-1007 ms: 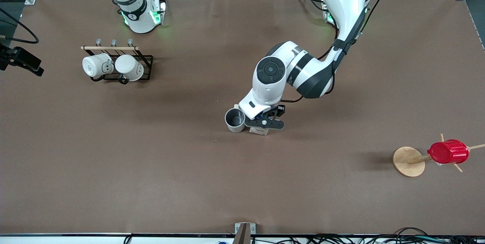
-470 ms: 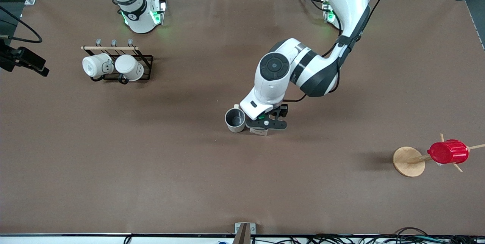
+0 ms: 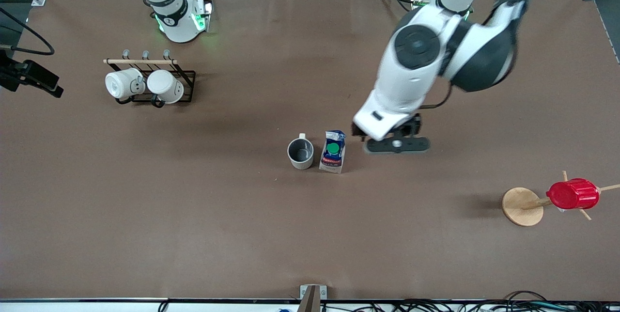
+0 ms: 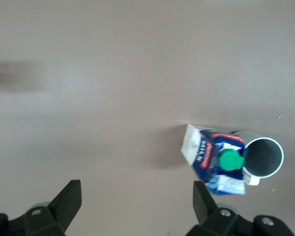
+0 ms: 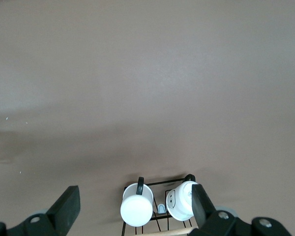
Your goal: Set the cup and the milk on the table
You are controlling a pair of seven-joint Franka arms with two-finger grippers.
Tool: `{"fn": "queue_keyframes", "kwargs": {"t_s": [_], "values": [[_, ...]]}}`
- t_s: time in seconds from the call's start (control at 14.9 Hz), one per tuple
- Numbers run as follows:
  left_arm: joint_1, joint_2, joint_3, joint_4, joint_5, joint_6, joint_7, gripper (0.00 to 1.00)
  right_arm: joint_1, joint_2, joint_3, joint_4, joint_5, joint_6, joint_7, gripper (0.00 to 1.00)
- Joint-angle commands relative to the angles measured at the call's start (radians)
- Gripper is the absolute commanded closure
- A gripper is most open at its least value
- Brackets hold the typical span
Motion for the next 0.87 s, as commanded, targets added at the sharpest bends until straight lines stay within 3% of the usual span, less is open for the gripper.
{"fn": "queue_keyframes", "kwargs": {"t_s": [0.0, 0.47, 0.81], "values": [[0.099, -0.162, -0.007, -0.147, -0.070, 0.005, 0.122, 0.00, -0.020, 0.000, 0.013, 0.008, 0.022, -0.009, -0.013, 0.00], [0.286, -0.297, -0.006, -0.156, -0.140, -0.098, 0.326, 0.00, -0.018, 0.000, 0.013, 0.011, 0.023, -0.006, -0.021, 0.00], [0.350, -0.309, 0.003, -0.139, -0.157, -0.116, 0.409, 0.00, -0.018, 0.000, 0.013, 0.011, 0.023, -0.008, -0.021, 0.00]]}}
